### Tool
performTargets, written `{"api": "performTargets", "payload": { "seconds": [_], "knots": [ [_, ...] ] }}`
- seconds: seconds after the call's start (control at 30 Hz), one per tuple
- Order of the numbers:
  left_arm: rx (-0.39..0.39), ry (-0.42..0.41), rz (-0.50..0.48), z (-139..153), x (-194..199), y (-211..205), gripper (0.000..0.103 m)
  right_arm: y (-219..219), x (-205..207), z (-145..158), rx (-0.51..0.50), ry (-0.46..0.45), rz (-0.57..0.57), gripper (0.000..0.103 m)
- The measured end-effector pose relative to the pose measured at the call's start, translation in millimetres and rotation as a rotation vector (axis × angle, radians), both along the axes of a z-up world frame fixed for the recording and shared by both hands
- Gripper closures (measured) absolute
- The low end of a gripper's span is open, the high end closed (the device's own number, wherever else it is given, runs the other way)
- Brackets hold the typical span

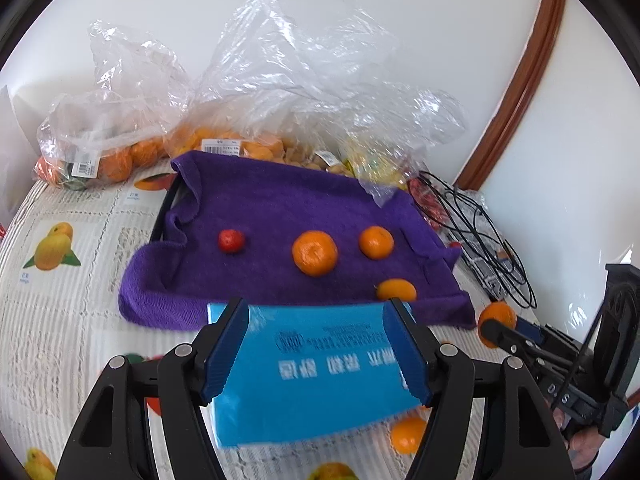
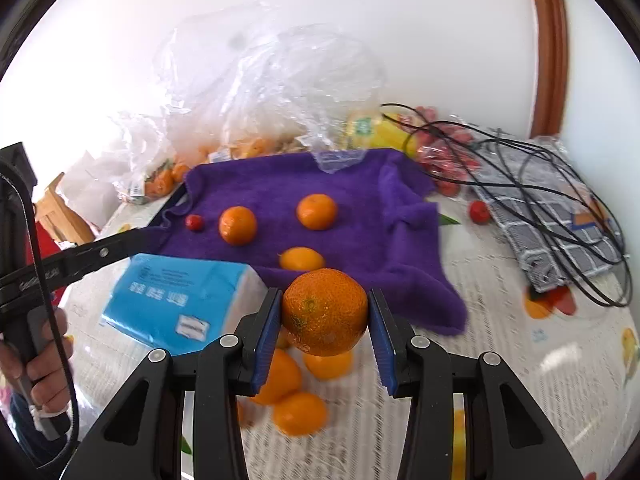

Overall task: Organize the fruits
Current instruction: 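Grasp an orange on the table with the left gripper while the right holds its orange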

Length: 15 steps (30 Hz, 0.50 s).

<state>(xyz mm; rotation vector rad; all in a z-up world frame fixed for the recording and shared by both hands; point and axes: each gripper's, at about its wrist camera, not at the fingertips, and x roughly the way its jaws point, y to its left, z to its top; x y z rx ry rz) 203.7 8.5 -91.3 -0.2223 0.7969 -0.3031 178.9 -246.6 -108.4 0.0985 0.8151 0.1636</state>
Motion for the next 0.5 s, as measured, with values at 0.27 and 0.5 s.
{"api": "performTargets", "payload": {
  "seconds": [0.27,0.5],
  "knots": [
    [0.054,-0.028,-0.089,4.2,-50.0,-28.1,0.035,-29.7,-25.9,-4.8,0.005,-0.012,-0.088,0.060],
    [0.125,-0.011,-0.149,-8.4,-79.0,-60.7,0.035,-51.6,-45.7,-4.7,0.001,-0.016,-0.122,0.060]
  ]
}}
